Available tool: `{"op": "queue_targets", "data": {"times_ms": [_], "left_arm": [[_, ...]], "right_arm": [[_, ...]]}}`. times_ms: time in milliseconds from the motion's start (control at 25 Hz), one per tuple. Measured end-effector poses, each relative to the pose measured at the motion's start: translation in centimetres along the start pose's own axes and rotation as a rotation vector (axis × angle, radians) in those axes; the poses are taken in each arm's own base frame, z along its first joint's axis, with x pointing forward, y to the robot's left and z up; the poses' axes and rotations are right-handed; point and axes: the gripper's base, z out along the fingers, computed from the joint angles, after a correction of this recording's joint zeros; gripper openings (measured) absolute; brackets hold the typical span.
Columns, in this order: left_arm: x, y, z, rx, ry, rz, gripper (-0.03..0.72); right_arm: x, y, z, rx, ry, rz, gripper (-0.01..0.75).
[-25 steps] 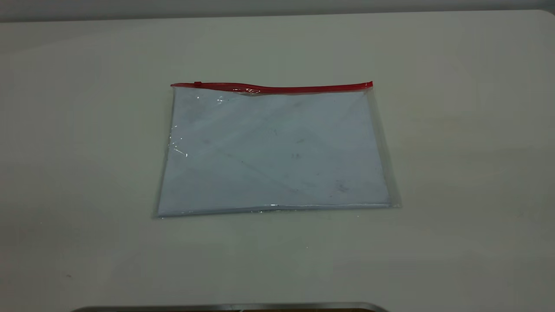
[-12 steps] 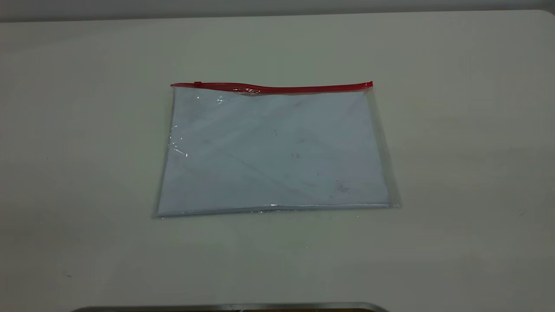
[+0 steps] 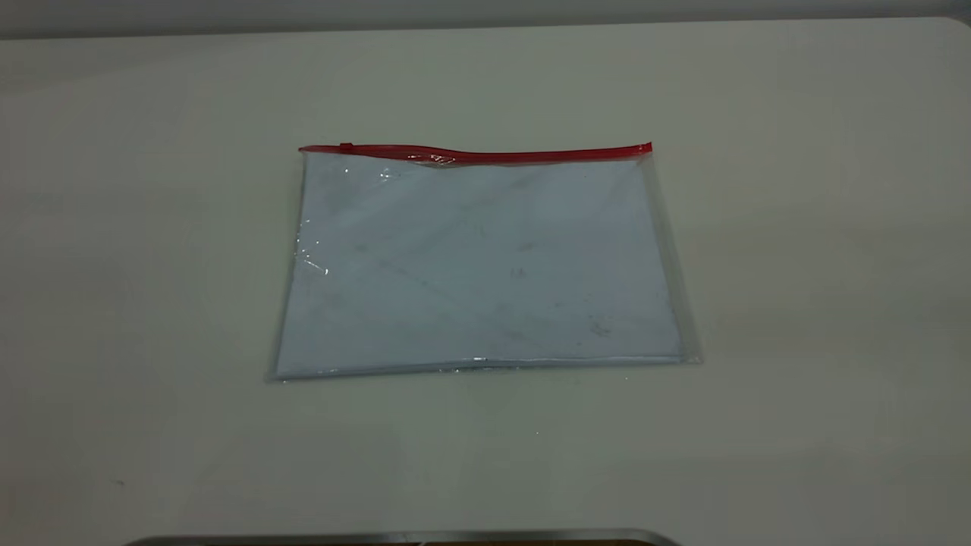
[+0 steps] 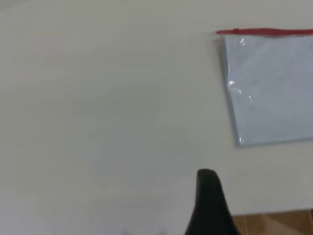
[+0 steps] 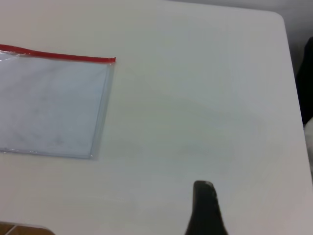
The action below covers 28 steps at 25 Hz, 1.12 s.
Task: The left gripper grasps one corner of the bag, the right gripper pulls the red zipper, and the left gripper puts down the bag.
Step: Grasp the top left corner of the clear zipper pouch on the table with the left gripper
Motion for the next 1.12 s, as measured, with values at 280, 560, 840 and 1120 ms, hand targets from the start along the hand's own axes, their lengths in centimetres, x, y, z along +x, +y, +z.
{"op": "queue_targets", "data": {"times_ms": [280, 560, 840, 1120], "left_arm": [[-7.4, 0.2, 7.7, 0.041, 0.158, -0.071, 0.587], [-10.1, 0.7, 17.2, 0.066, 0.242, -0.111, 0.587], [-11.0, 0.7, 25.8, 0.16, 0.343, -0.061, 0.587], [-10.1, 0.5, 33.6, 0.265, 0.406, -0.011, 0.587]], "right_arm": [[-4.4, -0.3, 3.1, -0.008, 0.164, 0.006, 0.578], [-6.6, -0.3, 7.1, -0.032, 0.237, 0.045, 0.578], [-7.9, -0.4, 11.9, -0.039, 0.279, 0.066, 0.578], [-8.3, -0.6, 16.9, -0.03, 0.351, 0.065, 0.578]]}}
